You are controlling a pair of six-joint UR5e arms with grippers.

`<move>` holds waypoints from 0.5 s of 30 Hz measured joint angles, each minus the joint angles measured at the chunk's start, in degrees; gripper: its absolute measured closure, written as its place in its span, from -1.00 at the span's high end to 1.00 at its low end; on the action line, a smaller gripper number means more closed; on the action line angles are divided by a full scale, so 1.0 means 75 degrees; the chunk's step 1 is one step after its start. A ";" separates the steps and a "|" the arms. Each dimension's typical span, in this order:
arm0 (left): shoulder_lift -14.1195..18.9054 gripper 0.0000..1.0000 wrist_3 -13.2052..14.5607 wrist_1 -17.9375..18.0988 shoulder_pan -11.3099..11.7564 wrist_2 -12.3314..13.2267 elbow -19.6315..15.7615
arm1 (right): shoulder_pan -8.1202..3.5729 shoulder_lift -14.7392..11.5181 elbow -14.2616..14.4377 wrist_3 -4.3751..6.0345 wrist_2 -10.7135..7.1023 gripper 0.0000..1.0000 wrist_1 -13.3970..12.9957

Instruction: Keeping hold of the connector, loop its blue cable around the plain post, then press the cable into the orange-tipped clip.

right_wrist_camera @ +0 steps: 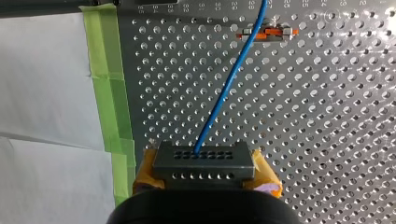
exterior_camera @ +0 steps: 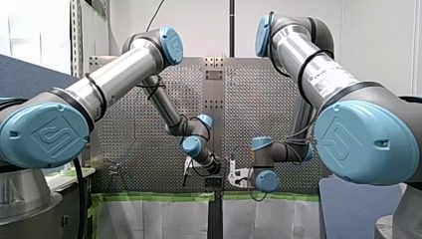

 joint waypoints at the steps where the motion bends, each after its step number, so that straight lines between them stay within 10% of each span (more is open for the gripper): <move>1: -0.0001 -1.00 -0.0014 0.0012 0.0007 -0.0066 -0.0024 | -0.0004 0.0000 0.0000 0.0000 -0.0001 -1.00 0.0000; 15: 0.0013 -1.00 -0.0018 0.0520 -0.0170 -0.1102 -0.0419 | -0.0054 0.0001 -0.0002 0.0000 -0.0001 -1.00 -0.0004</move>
